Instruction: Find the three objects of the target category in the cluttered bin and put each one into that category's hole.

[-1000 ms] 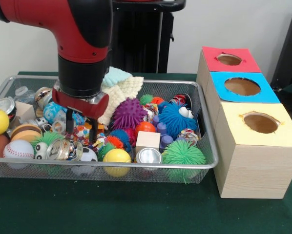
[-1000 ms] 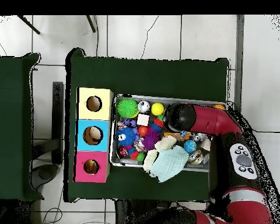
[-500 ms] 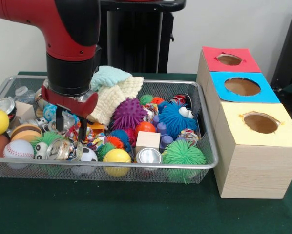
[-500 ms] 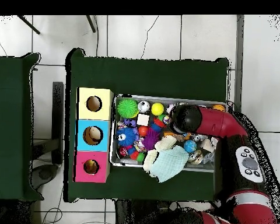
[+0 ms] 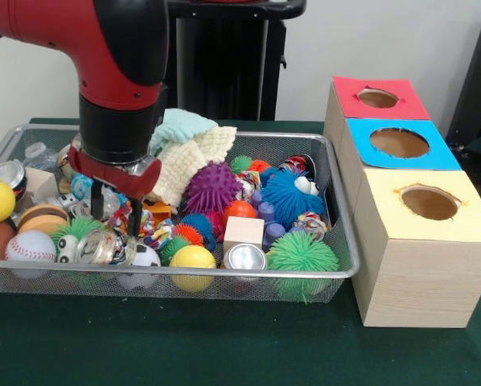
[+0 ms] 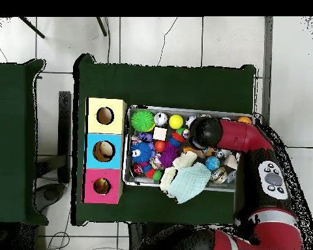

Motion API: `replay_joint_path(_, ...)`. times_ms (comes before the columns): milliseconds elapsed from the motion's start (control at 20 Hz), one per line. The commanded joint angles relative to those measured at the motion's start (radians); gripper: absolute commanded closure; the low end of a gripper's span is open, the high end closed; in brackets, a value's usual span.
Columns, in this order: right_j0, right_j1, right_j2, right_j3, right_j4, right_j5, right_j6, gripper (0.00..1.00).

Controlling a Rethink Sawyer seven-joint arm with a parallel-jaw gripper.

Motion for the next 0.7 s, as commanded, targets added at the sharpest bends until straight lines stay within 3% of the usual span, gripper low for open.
replay_joint_path(50, 0.029, 0.176, 0.019, -0.17, -0.027, 0.076, 0.016, 0.0)
replay_joint_path(250, 0.04, 0.246, 0.024, -0.255, -0.038, 0.06, 0.009, 0.0)
replay_joint_path(700, 0.051, 0.269, 0.026, -0.284, -0.047, 0.056, -0.011, 0.0)
